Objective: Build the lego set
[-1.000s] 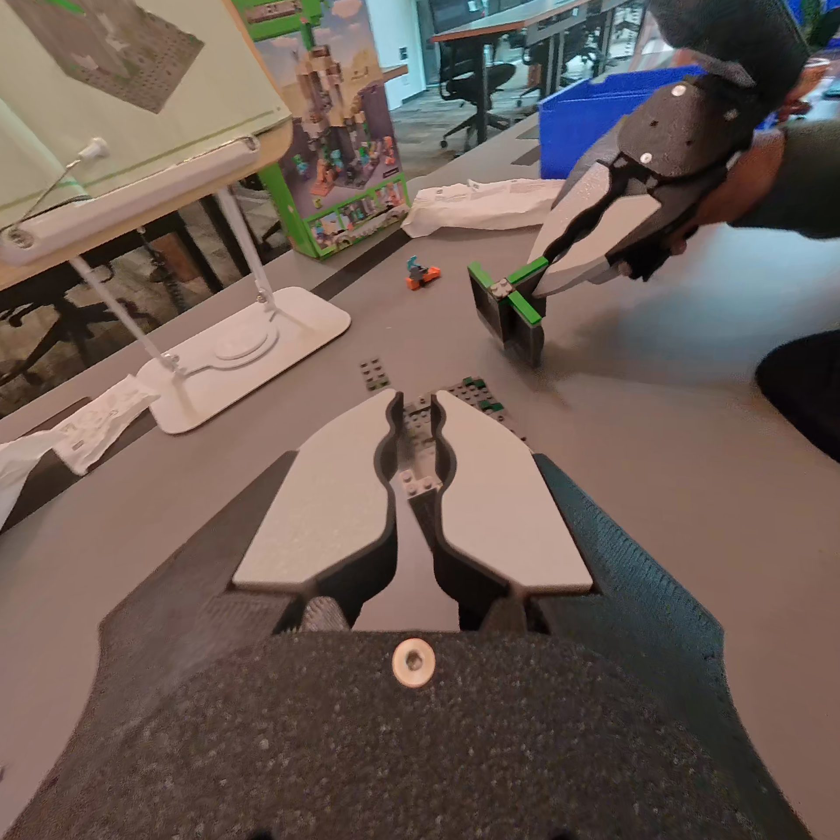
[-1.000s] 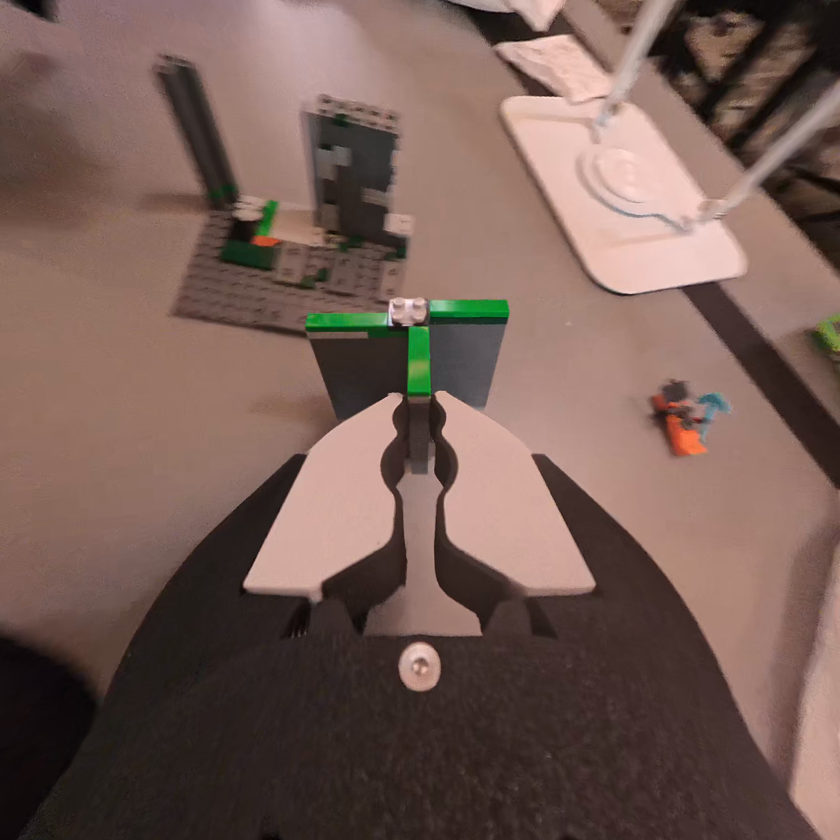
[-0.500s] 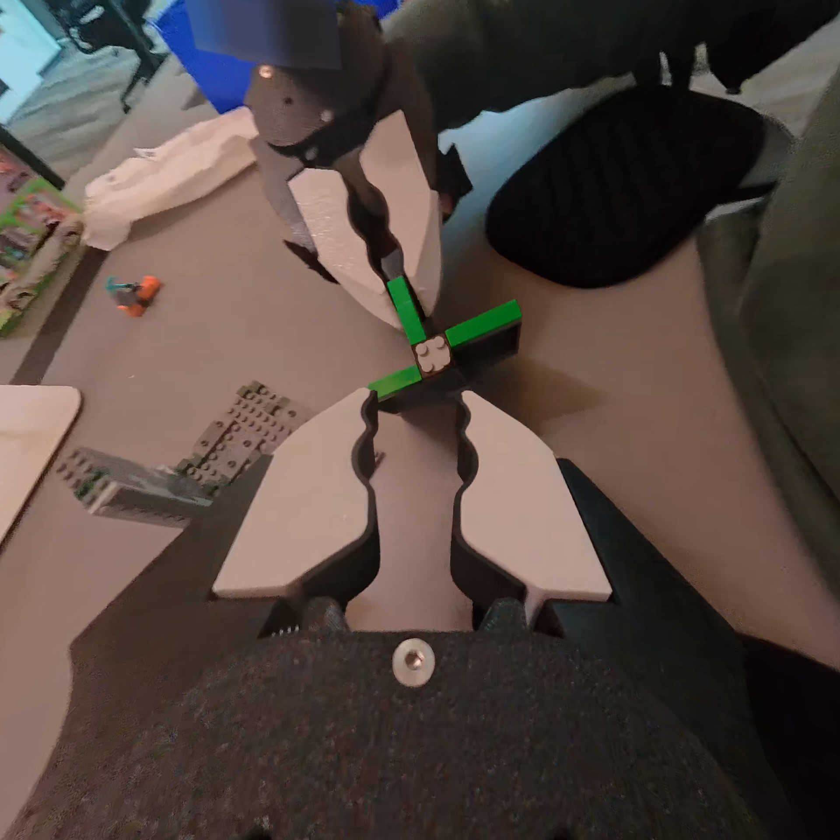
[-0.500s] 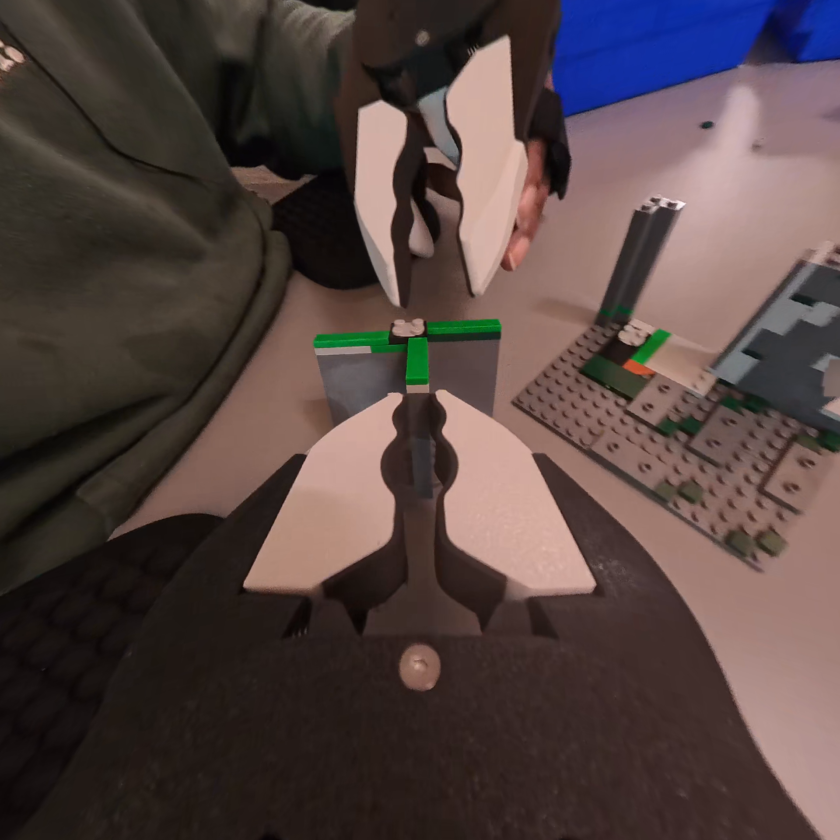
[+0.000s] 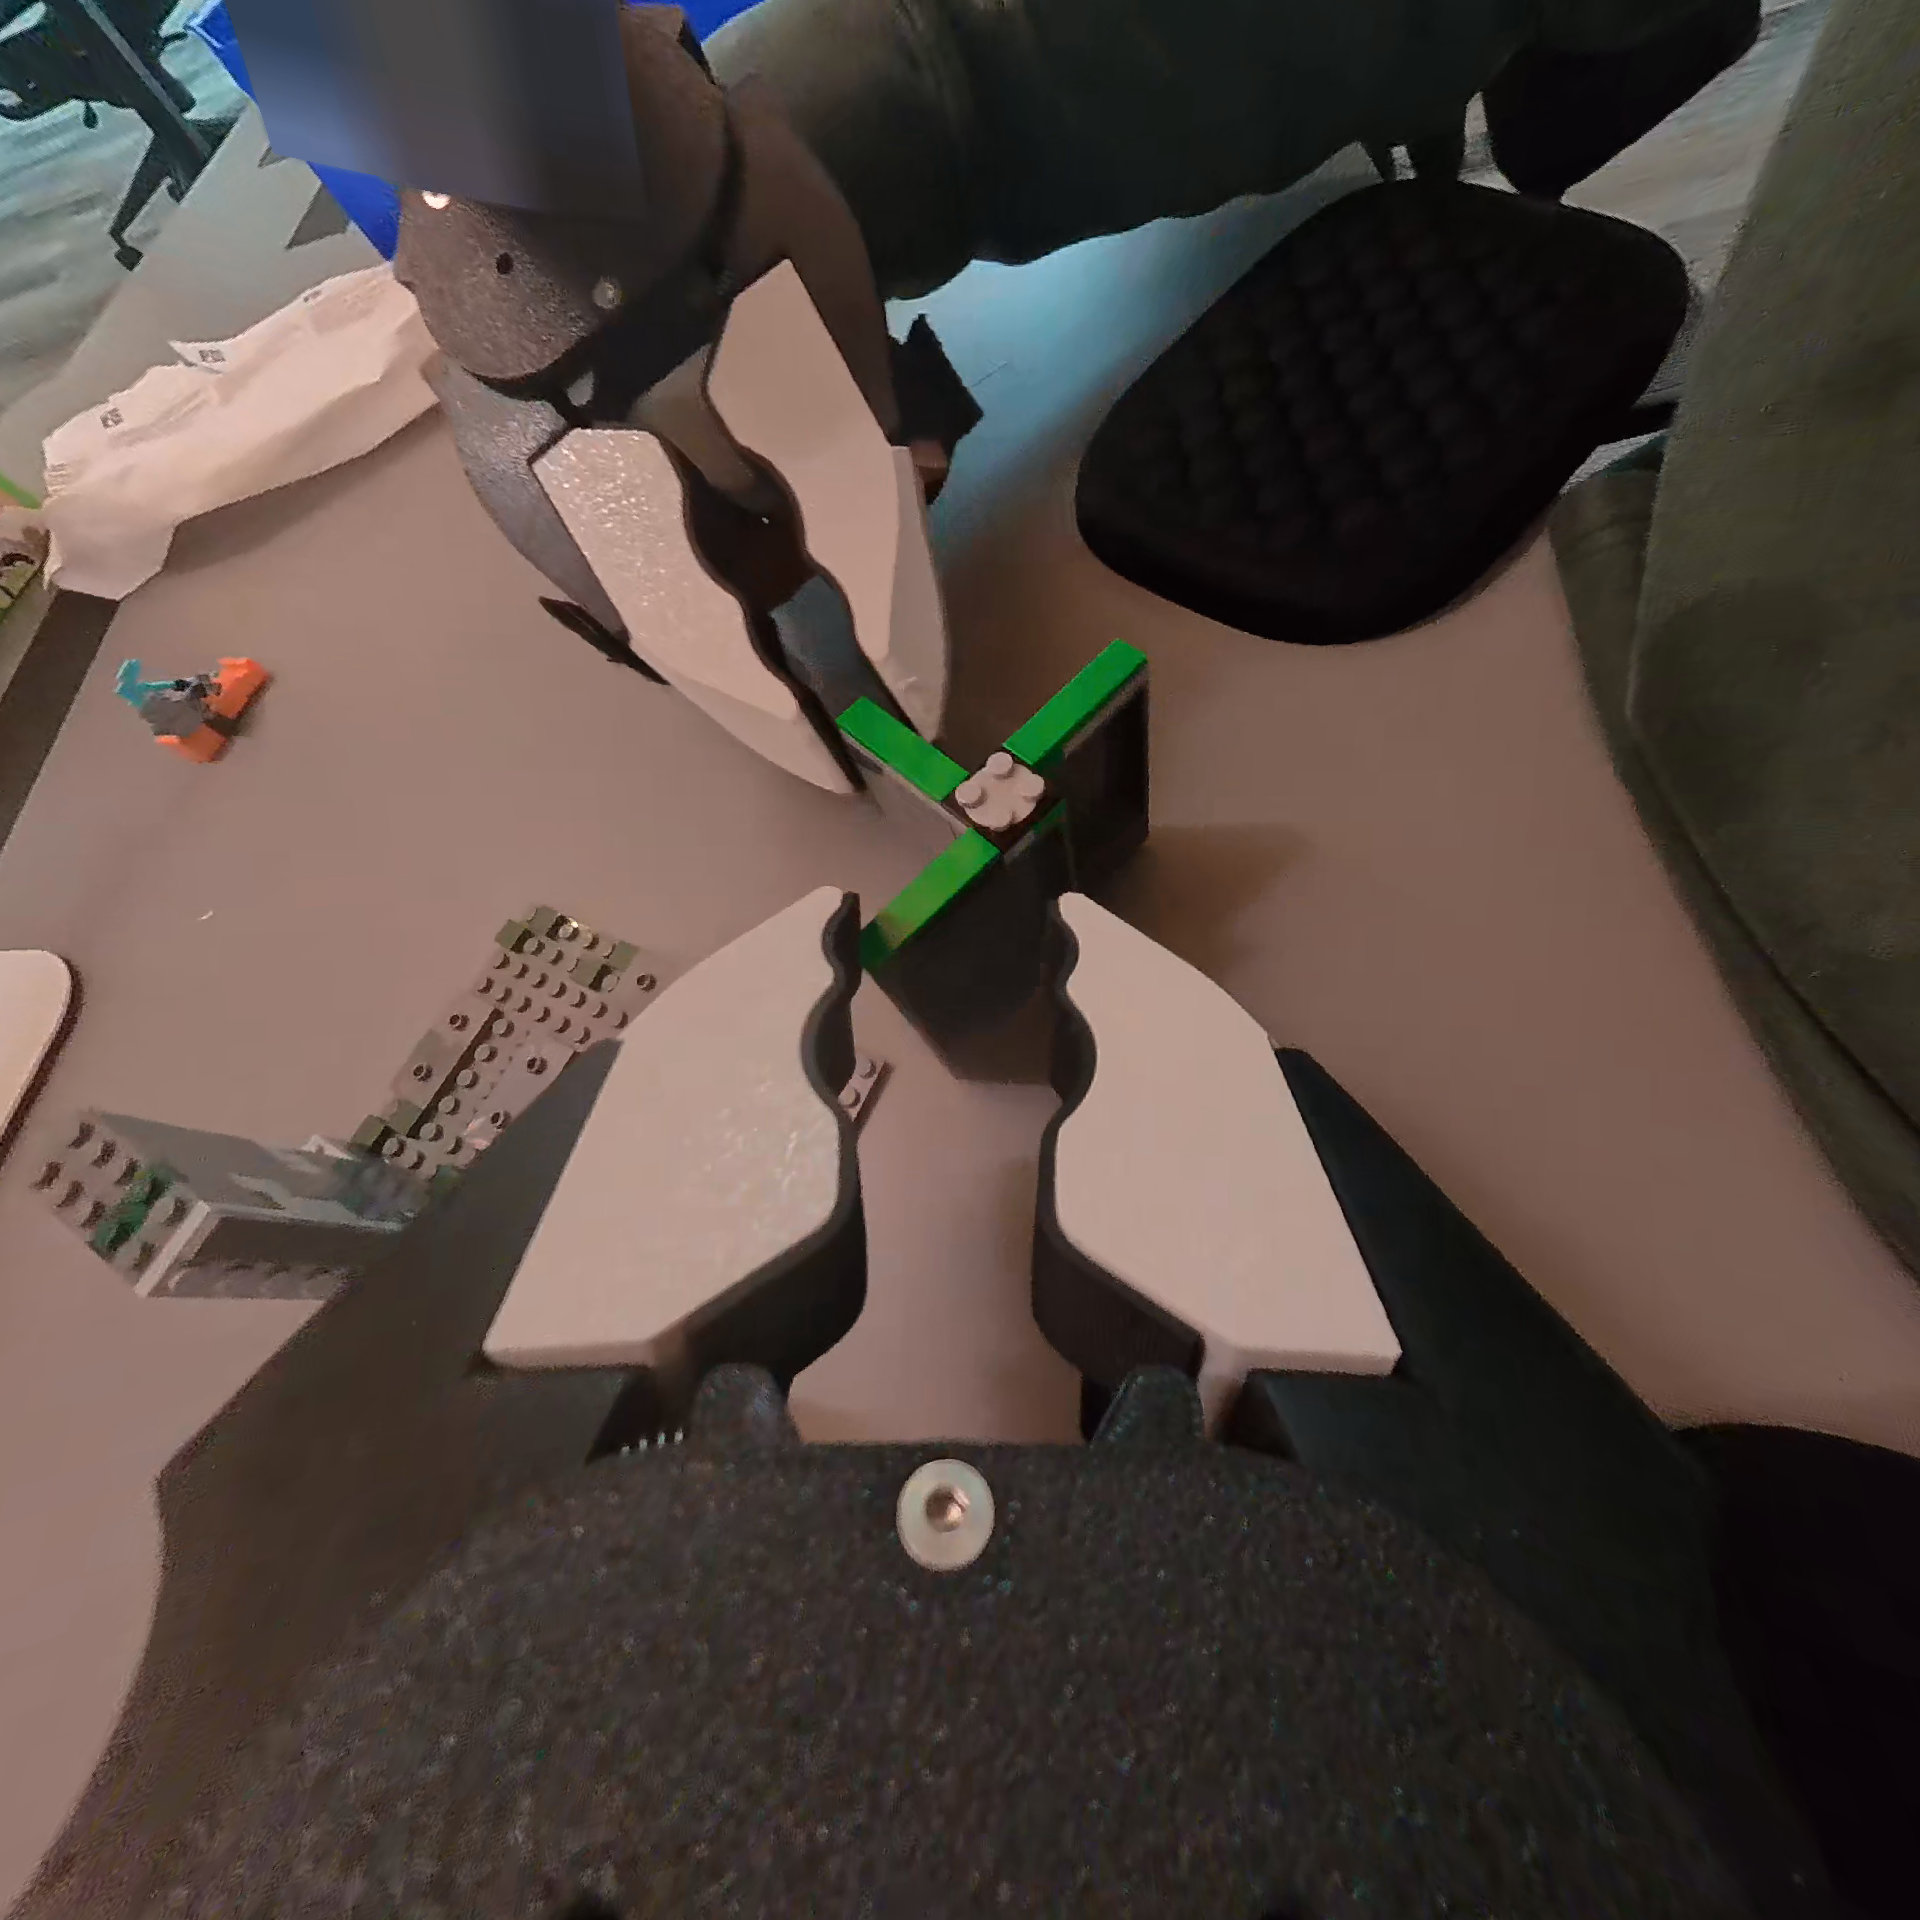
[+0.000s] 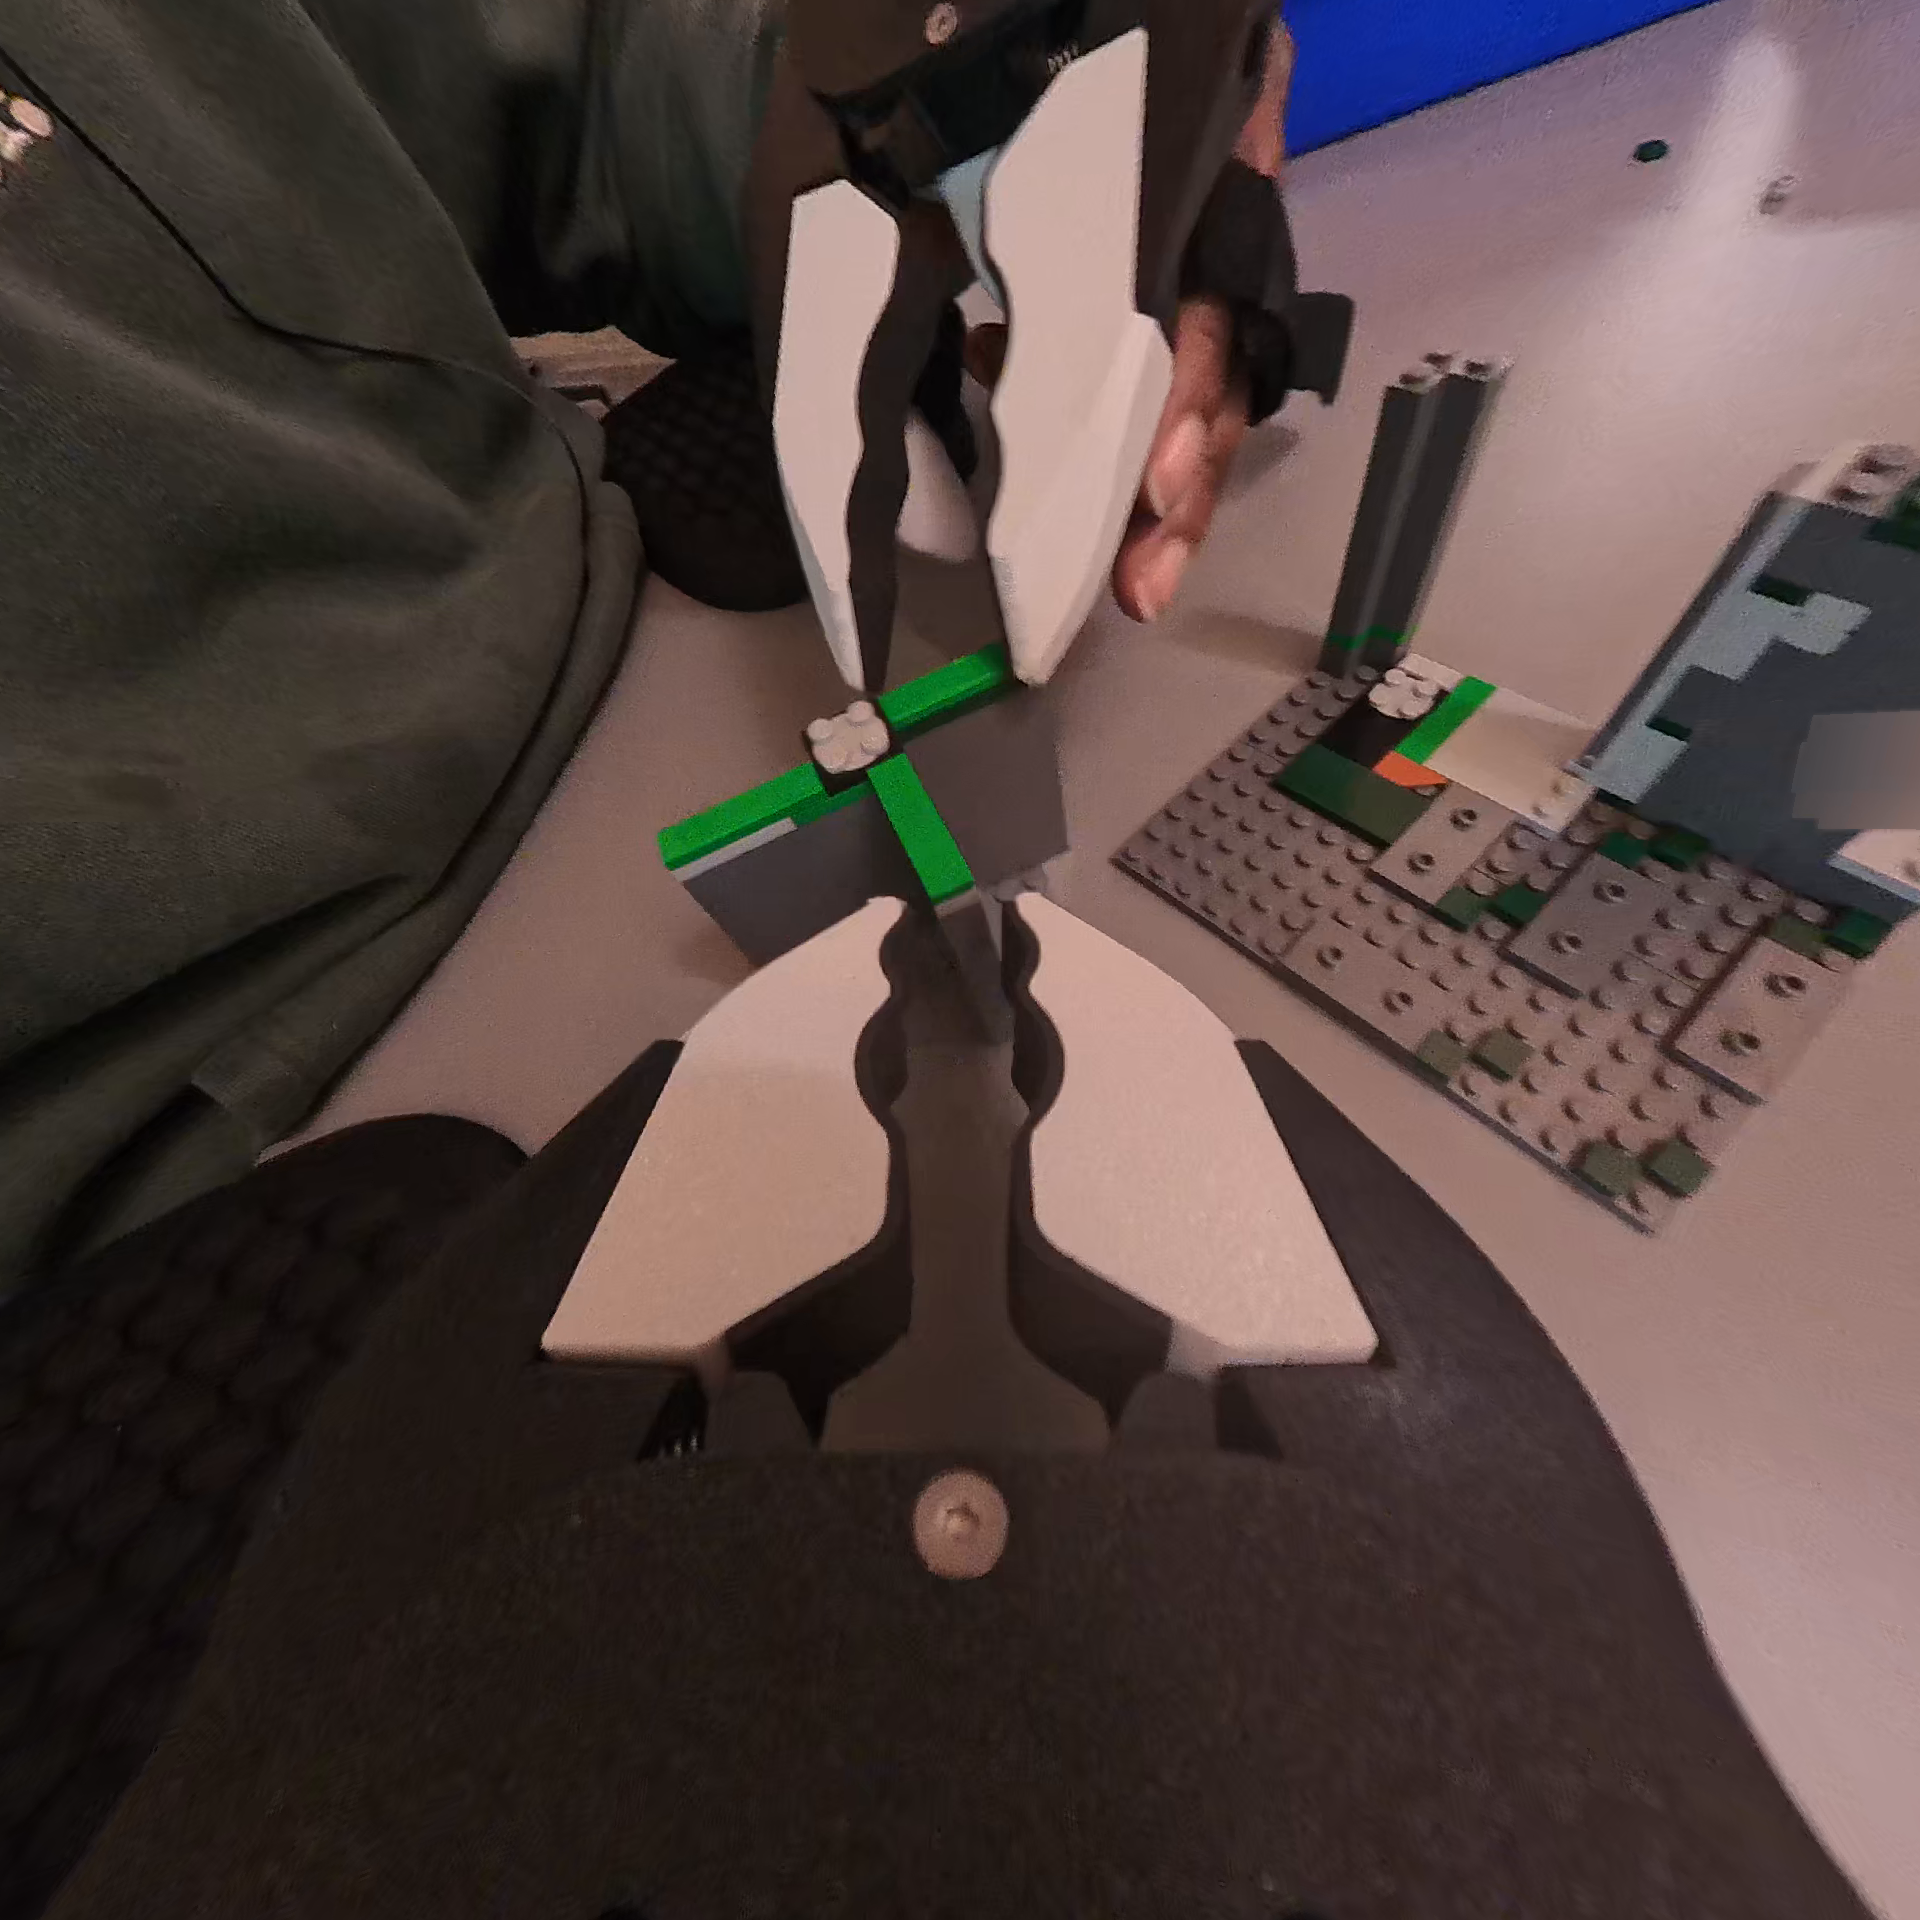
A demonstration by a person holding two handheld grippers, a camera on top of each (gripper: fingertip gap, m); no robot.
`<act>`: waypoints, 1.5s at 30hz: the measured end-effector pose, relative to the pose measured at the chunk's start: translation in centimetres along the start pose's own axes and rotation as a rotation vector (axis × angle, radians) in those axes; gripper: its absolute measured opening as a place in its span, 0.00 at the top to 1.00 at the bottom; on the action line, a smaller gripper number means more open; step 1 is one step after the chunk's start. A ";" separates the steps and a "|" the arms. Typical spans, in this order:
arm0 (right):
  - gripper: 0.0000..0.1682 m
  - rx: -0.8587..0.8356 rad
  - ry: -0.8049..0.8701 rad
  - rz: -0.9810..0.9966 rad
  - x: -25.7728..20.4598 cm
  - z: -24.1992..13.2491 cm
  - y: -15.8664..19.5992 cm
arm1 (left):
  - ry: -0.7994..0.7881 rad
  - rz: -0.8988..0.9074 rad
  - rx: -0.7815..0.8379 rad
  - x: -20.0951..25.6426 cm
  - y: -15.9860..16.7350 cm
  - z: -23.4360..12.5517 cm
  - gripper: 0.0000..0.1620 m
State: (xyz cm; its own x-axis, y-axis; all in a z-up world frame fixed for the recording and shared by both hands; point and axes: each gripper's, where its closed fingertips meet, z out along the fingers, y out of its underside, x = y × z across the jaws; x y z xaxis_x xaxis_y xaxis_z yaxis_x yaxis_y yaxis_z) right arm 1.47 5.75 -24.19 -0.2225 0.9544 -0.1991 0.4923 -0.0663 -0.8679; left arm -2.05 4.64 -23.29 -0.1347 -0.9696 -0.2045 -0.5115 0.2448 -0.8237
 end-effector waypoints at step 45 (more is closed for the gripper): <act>0.95 -0.128 0.646 0.183 -0.6 -0.2 -1.5 | -0.225 -0.117 0.049 -2.1 0.9 -6.6 0.84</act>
State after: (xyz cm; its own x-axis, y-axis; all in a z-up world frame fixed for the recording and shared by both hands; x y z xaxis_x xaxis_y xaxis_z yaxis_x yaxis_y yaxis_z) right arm 1.01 5.34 -22.68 0.4014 0.9158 0.0083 0.5785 -0.2465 -0.7776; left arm -7.80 6.92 -20.15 0.1179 -0.9697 -0.2141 -0.4701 0.1354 -0.8722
